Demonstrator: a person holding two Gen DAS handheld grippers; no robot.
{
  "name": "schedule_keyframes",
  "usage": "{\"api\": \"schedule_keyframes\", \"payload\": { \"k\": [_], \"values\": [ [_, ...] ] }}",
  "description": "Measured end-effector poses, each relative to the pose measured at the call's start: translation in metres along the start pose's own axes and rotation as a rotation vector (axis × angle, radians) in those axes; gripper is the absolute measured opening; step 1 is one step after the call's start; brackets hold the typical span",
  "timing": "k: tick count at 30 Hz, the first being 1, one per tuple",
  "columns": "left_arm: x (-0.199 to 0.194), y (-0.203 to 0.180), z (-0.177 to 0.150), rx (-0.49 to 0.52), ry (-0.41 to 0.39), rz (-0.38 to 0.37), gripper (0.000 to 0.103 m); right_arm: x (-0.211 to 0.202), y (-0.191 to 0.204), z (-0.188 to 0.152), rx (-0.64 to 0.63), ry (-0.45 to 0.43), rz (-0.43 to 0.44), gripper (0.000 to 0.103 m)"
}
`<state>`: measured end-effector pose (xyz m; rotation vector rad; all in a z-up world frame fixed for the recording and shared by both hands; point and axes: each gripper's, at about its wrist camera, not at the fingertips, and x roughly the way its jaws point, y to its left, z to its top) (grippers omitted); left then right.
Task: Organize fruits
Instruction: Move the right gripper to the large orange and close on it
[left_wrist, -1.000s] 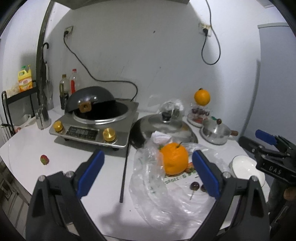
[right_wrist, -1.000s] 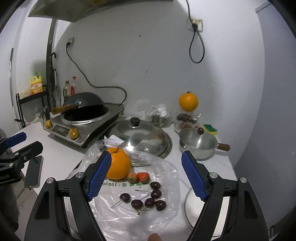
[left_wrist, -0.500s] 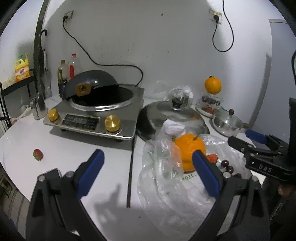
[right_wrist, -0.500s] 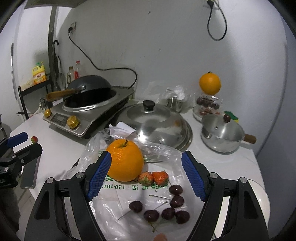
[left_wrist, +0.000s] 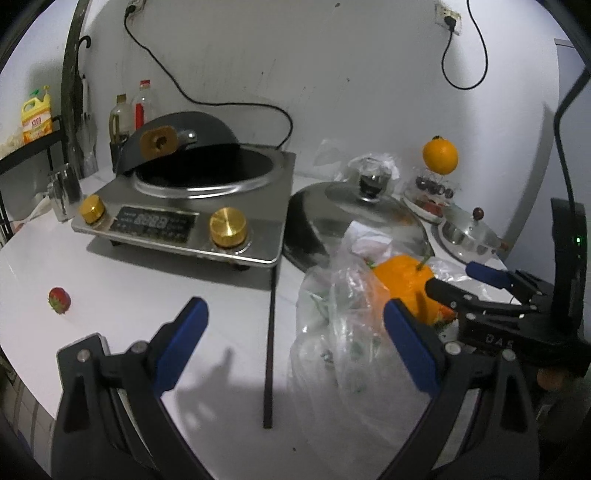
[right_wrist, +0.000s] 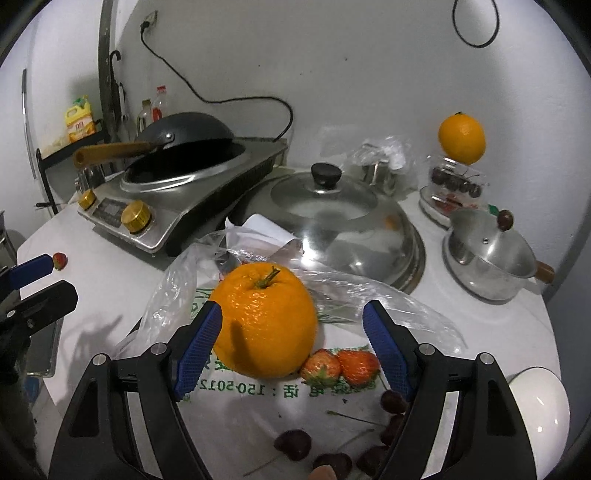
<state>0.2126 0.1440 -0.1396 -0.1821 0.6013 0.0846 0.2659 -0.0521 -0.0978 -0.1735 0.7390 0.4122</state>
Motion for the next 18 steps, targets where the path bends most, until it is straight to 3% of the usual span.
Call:
{"api": "schedule_keyframes", "payload": {
  "k": [14, 18],
  "values": [
    [0.019, 0.021, -0.001, -0.031, 0.026, -0.015, 0.097, 0.038, 0.018, 0.006, -0.01, 0.064, 0.027, 0.082],
    [0.021, 0.025, 0.001, -0.038, 0.024, -0.026, 0.097, 0.047, 0.019, 0.006, 0.003, 0.075, 0.024, 0.087]
  ]
}}
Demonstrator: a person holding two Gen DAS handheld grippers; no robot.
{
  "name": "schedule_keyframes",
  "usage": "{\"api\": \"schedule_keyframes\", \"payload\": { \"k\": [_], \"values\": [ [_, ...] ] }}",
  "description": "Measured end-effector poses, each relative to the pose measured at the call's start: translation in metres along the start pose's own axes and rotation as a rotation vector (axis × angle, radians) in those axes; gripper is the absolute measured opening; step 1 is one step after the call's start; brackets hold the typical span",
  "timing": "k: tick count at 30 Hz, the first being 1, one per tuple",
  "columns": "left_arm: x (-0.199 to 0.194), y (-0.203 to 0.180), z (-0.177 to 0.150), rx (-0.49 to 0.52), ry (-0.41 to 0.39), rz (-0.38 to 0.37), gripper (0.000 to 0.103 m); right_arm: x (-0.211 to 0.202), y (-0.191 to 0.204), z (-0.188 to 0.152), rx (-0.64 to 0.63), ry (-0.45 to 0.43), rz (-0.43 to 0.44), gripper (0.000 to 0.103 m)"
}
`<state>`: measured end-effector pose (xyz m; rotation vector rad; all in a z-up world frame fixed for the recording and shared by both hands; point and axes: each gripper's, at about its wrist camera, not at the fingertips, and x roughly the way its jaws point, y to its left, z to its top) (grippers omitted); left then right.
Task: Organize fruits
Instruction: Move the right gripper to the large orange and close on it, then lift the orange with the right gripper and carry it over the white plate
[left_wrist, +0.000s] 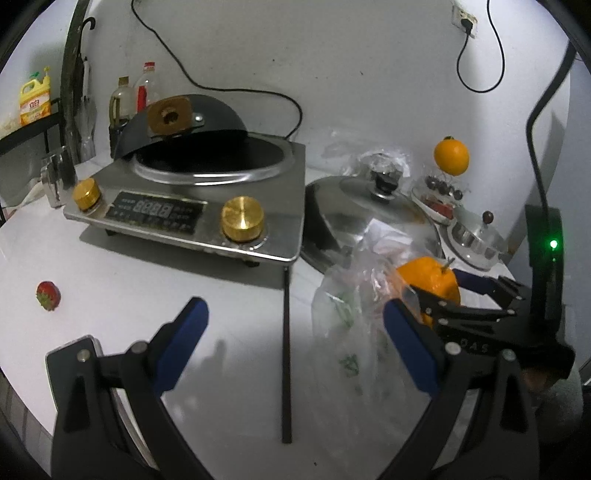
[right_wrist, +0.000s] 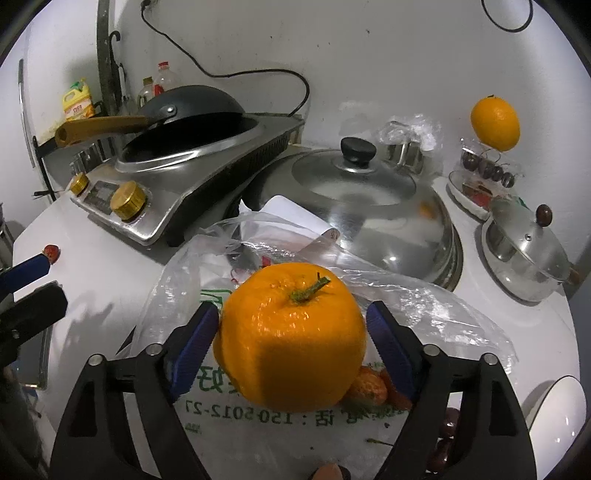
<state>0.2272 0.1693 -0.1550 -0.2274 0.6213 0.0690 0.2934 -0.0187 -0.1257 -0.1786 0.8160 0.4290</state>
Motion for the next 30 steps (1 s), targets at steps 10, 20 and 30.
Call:
{"api": "schedule_keyframes", "payload": {
  "k": [10, 20, 30],
  "values": [
    [0.013, 0.01, 0.001, -0.006, 0.024, 0.016, 0.097, 0.021, 0.005, 0.005, -0.012, 0.031, -0.028, 0.091],
    [0.012, 0.009, 0.0, 0.0, 0.028, 0.014, 0.097, 0.021, 0.007, 0.004, -0.038, 0.024, -0.03, 0.088],
    [-0.005, 0.004, 0.001, 0.006, 0.007, 0.022, 0.097, -0.001, 0.012, 0.005, -0.046, -0.01, 0.001, 0.087]
  ]
}}
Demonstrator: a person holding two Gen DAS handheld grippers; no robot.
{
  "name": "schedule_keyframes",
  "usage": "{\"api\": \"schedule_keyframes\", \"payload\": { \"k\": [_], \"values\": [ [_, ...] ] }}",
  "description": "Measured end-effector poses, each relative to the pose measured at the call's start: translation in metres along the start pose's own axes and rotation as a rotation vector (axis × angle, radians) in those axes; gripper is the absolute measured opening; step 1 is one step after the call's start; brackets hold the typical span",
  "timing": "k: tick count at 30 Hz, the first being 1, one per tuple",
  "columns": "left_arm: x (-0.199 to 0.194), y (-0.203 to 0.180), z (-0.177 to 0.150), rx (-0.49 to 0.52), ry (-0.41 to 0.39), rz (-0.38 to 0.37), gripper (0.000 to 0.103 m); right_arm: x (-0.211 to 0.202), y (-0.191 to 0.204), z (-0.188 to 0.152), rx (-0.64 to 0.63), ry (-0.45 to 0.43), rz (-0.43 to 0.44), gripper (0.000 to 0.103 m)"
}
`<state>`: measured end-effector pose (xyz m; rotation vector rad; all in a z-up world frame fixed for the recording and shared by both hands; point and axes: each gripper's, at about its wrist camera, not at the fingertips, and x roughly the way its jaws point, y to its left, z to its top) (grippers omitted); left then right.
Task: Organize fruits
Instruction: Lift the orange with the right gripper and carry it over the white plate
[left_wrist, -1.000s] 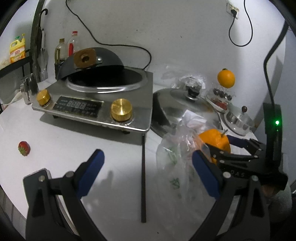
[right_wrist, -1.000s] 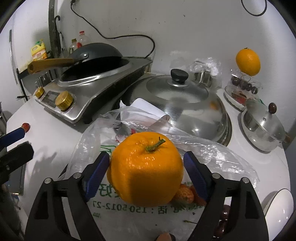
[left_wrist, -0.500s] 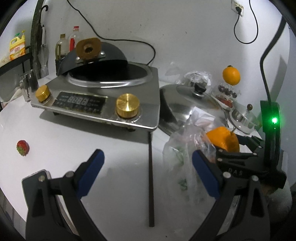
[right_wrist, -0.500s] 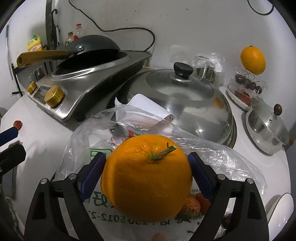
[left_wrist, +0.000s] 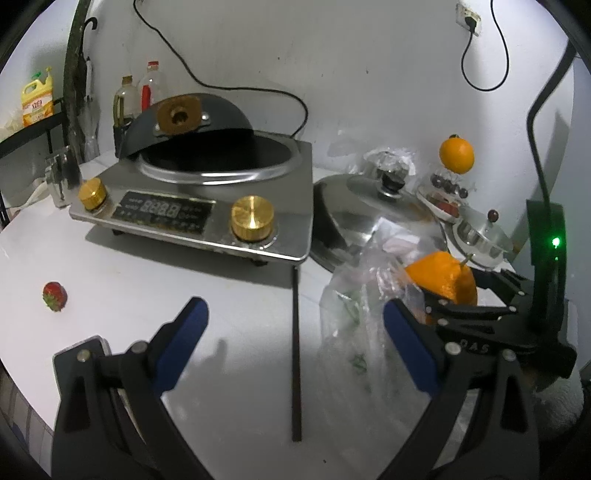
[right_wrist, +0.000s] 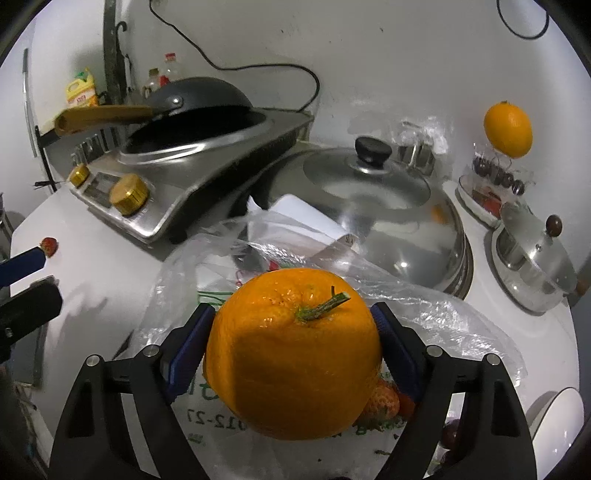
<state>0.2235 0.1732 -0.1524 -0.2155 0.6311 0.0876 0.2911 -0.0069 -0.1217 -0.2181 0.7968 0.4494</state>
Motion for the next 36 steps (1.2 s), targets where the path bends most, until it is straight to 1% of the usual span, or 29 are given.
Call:
{"api": "schedule_keyframes", "payload": {
  "k": [16, 23, 28, 36],
  "values": [
    [-0.042, -0.023, 0.0, 0.017, -0.052, 0.0, 0.097, -0.061, -0.008, 0.002, 0.013, -0.097, 0.001, 0.087],
    [-0.057, -0.038, -0.003, 0.02, -0.062, -0.007, 0.097, -0.086, -0.019, -0.005, 0.029, -0.125, -0.004, 0.087],
    [-0.065, -0.051, -0.004, 0.027, -0.071, -0.015, 0.097, -0.103, -0.029, -0.012, 0.043, -0.143, -0.023, 0.087],
    [-0.071, -0.07, -0.005, 0.04, -0.072, -0.029, 0.097, -0.125, -0.049, -0.022, 0.065, -0.159, -0.041, 0.087]
  ]
}}
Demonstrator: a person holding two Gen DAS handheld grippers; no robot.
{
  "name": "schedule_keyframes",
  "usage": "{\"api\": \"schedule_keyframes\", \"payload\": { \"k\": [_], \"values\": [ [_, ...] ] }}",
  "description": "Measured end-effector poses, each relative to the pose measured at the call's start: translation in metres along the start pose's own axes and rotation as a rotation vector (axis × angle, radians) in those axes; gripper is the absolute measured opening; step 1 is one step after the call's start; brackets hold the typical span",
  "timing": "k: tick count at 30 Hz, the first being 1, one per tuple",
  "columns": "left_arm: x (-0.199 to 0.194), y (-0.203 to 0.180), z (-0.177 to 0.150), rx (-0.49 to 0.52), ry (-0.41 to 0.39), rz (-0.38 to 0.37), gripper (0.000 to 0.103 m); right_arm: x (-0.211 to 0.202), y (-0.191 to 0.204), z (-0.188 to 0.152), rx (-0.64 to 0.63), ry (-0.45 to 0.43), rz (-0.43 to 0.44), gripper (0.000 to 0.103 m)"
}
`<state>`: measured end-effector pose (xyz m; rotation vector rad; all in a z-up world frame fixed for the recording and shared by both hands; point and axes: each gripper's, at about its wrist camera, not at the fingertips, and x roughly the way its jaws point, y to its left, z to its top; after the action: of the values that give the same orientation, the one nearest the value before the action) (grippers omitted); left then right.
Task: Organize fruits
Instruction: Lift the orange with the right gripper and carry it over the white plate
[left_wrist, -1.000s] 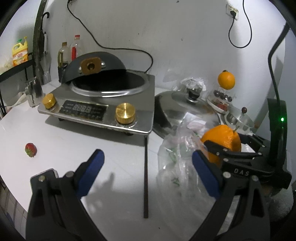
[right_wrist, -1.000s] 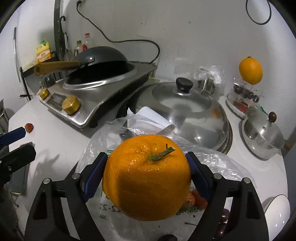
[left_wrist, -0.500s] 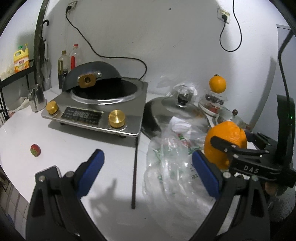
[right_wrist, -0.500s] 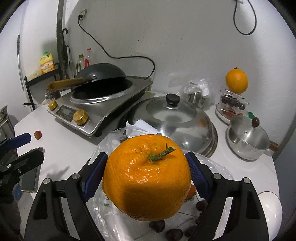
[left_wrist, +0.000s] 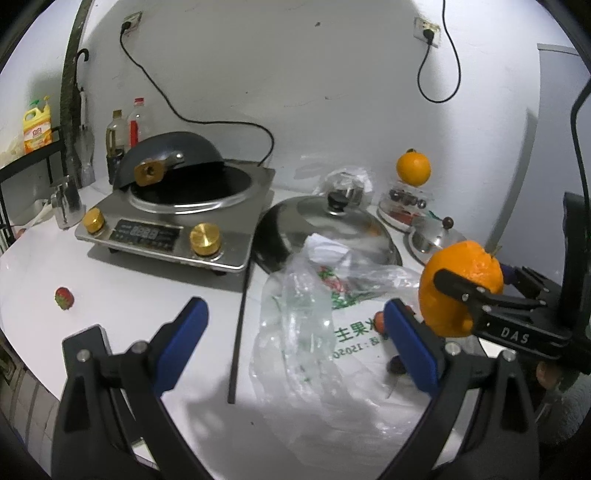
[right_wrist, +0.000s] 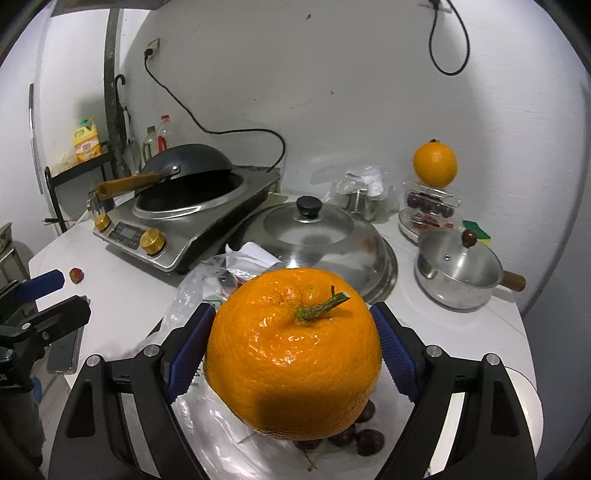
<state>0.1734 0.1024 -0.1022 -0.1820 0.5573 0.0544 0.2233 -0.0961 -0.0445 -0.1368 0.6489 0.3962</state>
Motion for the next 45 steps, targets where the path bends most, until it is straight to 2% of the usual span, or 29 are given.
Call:
{"api": "schedule_keyframes", "payload": {
  "k": [22, 45],
  "values": [
    [0.0, -0.064, -0.003, 0.078, 0.015, -0.037, 0.097, -0.044, -0.063, -0.022, 0.085, -0.032, -0.063, 0.087],
    [0.026, -0.132, -0.015, 0.145, 0.066, -0.057, 0.097, -0.06, -0.144, -0.057, 0.172, -0.011, -0.134, 0.087]
  ]
}}
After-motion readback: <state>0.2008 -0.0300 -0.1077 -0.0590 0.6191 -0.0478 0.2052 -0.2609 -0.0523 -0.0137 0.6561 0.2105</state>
